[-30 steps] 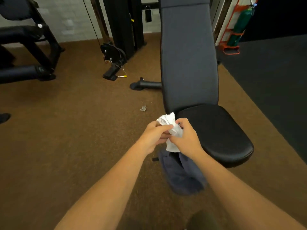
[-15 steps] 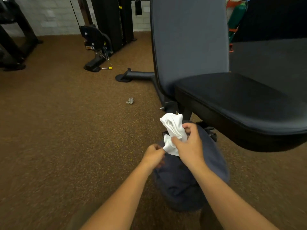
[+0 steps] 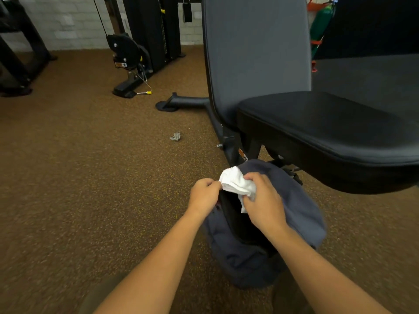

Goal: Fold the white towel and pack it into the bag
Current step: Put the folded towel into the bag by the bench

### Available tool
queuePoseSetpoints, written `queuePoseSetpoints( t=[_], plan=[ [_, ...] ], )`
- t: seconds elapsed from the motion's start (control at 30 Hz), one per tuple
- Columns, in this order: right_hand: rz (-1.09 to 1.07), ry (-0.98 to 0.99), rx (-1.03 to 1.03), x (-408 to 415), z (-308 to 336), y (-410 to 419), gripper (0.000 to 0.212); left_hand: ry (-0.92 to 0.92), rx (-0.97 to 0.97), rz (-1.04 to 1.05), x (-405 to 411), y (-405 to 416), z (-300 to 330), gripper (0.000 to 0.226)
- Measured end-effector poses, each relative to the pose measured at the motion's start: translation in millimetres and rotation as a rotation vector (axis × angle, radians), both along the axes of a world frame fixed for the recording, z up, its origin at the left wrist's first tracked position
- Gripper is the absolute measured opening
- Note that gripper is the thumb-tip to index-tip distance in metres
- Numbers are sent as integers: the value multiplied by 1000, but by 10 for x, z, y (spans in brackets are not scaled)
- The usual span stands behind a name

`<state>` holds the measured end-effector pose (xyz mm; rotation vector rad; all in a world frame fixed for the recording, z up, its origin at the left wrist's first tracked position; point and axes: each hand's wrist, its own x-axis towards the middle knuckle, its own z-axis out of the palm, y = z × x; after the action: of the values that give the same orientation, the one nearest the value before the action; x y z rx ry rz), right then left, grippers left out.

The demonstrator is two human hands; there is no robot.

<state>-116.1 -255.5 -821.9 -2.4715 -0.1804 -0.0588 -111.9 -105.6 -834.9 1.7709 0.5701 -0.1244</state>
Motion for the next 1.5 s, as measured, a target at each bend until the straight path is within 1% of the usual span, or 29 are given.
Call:
queuePoseSetpoints(
  t=[0.13,0.23,0.33,0.4,0.47,0.53,0.63,0.73,0.8,0.87,0.93,1.03,1.1,1.17,1.2,1.27,1.3,1.37,1.4,1.43,1.5],
  plan=[
    [97,-91,-277,-99,-48,-4,46,-6,-23,-9,41,32,114,13],
    [184,-108,-497,-173,-72,-2,41,0,-52,23,57,57,122,16],
    [256,-32,-663,-317,-70,-36,38,1,-89,48,36,68,147,23],
    [290,70,-748,-418,-53,-35,33,6,-105,47,24,64,155,28],
    [282,160,-799,-420,-67,-26,30,12,-129,26,18,39,149,26],
    [243,211,-814,-313,-105,-10,28,8,-146,8,2,16,151,23],
    [194,185,-785,-93,-186,41,29,4,-151,-32,-18,13,133,20],
    [183,125,-788,81,-335,135,41,2,-152,-70,-42,23,129,19],
    [174,113,-822,177,-450,183,43,2,-142,-96,-57,32,130,19],
    [166,168,-831,290,-561,205,36,0,-141,-122,-74,41,124,23],
    [190,268,-804,396,-683,215,31,-5,-155,-139,-88,48,121,26],
    [324,476,-731,437,-733,183,36,-15,-162,-139,-88,61,130,27],
    [382,515,-711,385,-641,167,35,-15,-172,-126,-78,62,128,26],
    [360,539,-705,303,-463,172,34,-10,-175,-115,-57,60,116,23],
    [357,511,-732,239,-336,159,33,-8,-177,-115,-40,48,115,21],
    [388,372,-782,92,-107,120,32,-8,-188,-116,-13,25,121,21],
    [408,282,-817,-11,5,86,33,-9,-189,-119,0,6,132,22],
    [385,-11,-858,-204,177,-9,31,-11,-191,-122,16,-43,153,23],
    [368,-85,-890,-261,236,-85,32,-10,-198,-124,30,-73,167,24],
    [343,-150,-888,-305,262,-171,33,-7,-209,-123,35,-99,173,25],
    [273,-195,-869,-332,296,-340,34,-2,-234,-129,57,-147,193,24]
  ],
)
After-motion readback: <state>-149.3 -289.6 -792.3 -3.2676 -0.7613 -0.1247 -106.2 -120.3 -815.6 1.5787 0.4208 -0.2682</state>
